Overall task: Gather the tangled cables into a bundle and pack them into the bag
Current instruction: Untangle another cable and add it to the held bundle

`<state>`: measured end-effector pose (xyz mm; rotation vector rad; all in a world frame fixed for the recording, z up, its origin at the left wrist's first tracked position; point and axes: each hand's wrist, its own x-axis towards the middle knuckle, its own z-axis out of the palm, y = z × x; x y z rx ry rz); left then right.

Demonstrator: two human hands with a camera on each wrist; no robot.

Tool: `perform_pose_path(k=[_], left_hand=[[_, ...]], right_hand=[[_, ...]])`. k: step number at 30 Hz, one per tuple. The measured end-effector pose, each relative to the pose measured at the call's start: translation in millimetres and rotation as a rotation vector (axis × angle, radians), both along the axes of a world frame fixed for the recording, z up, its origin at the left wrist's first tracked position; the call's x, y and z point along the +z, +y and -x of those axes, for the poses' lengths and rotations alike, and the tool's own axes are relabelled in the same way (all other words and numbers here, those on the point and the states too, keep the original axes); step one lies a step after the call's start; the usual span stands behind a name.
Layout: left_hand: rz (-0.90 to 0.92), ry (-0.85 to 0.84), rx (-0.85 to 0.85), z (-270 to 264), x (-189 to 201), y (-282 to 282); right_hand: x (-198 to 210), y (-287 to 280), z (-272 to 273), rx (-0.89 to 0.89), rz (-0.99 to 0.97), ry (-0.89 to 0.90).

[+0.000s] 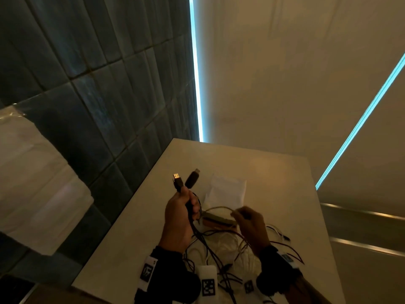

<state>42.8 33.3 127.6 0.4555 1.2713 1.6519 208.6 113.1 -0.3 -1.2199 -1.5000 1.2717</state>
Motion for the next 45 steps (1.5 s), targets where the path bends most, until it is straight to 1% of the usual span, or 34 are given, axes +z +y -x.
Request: perform_pose_path(k=[2, 4, 5, 7, 9, 11, 14, 17, 21, 26, 31, 34, 38, 40, 41, 43, 45], left_hand=[[0.056, -0.005, -0.01, -6.1, -5.5, 0.9], [0.088, -0.005, -0.035, -11.9, -6.5, 1.8], [0.095, -0.009, -0.053, -14.2, -5.6, 2.6], [0.068, -0.07, -0.097, -18.0, -0.9, 4.2], [-0.011, -0.15, -0.123, -19.6, 6.2, 5.1], [-0.075, -0.17, -0.11, -18.8, 11.4, 6.3], [-0.11, -0.134, -0.073, -17.5, 12.8, 7.2], [-0.101, -0.08, -0.047, -15.7, 10.9, 7.0], [-0.127, -0.049, -0.018, -12.5, 10.6, 5.9], [-0.207, -0.141, -0.009, -12.3, 12.9, 5.5], [-0.277, -0.14, -0.024, -4.6, 18.3, 3.1], [-0.295, -0.139, -0.023, 2.1, 23.6, 2.3], [-0.274, -0.125, -0.007, 3.2, 23.5, 0.9], [-0.246, -0.118, -0.013, 1.5, 21.1, 0.8], [-0.234, -0.123, -0.023, 0.4, 19.5, 1.6], [-0.204, -0.122, -0.045, -1.1, 18.4, 3.2], [-0.203, -0.11, -0.034, 0.7, 18.5, 4.0]], right_hand=[[40.6, -4.7, 6.5, 0.028, -0.019, 0.182], [74.4, -15.6, 10.2, 0.132, -0.022, 0.307], [84.7, -21.2, 11.5, 0.205, -0.004, 0.333], [92.1, -30.8, 13.7, 0.316, 0.048, 0.347], [87.7, -36.2, 13.0, 0.346, 0.061, 0.321], [82.2, -37.6, 8.9, 0.338, 0.089, 0.315], [68.6, -38.3, 0.9, 0.312, 0.13, 0.319], [43.3, -37.8, -9.4, 0.278, 0.121, 0.25], [14.3, -37.5, -16.4, 0.234, 0.161, 0.19], [-17.8, -43.5, -23.7, 0.256, 0.228, 0.079], [-43.4, -45.0, -33.5, 0.203, 0.288, -0.032], [-50.5, -43.9, -38.7, 0.163, 0.271, -0.114], [-54.2, -41.9, -39.9, 0.146, 0.264, -0.228], [-48.3, -37.5, -39.1, 0.11, 0.272, -0.243], [-41.8, -34.8, -39.7, 0.081, 0.295, -0.21], [-19.7, -30.8, -41.0, 0.03, 0.364, -0.086], [4.7, -30.1, -50.8, 0.021, 0.327, -0.002]])
